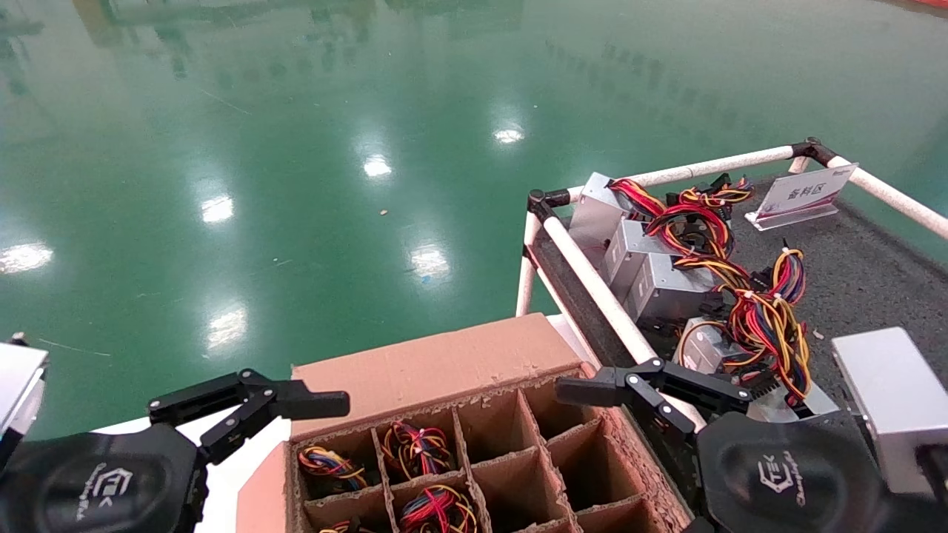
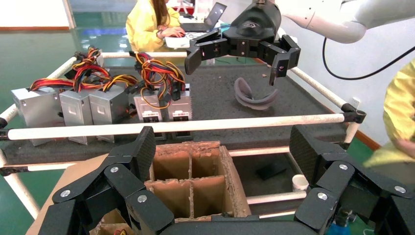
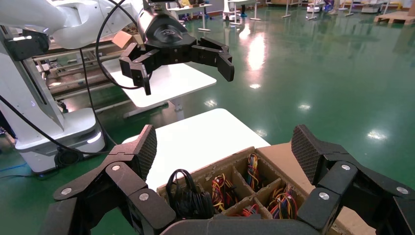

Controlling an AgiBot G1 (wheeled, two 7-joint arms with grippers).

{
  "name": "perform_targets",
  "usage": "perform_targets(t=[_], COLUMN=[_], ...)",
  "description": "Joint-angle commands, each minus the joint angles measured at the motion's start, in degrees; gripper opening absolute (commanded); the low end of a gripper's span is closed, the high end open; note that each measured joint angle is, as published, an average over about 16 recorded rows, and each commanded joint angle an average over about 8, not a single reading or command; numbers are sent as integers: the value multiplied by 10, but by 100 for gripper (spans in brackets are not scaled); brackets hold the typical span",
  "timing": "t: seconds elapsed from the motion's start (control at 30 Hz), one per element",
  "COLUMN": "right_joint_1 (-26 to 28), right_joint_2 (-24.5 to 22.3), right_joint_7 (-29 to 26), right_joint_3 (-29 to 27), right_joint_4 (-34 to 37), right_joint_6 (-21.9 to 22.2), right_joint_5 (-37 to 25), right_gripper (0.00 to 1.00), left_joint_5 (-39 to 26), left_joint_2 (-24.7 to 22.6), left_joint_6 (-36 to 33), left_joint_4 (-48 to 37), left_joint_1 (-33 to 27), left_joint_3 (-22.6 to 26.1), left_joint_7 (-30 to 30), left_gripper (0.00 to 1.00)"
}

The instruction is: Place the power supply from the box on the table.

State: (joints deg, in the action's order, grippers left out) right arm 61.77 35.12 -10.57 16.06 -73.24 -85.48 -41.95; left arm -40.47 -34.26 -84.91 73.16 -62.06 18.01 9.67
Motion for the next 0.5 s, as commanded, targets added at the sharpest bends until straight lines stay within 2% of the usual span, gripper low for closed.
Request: perform_targets(t=[0.03,0.13,0.17,0.5], right_joint_1=[0,0,0,0], right_joint_2=[0,0,0,0], right_joint_7=[0,0,0,0], right_joint_3=[0,0,0,0], right_joint_4=[0,0,0,0], right_joint_6=[0,0,0,0], right_joint_5=[0,0,0,0], right_gripper=[100,100,100,100], left_joint_5=[0,0,0,0], left_joint_2=[0,0,0,0], left_joint_6=[0,0,0,0], left_joint_4=[0,0,0,0], left_joint_1=[0,0,0,0], left_joint_3=[0,0,0,0], left_joint_7=[0,0,0,0], left_gripper=[47,9,0,0])
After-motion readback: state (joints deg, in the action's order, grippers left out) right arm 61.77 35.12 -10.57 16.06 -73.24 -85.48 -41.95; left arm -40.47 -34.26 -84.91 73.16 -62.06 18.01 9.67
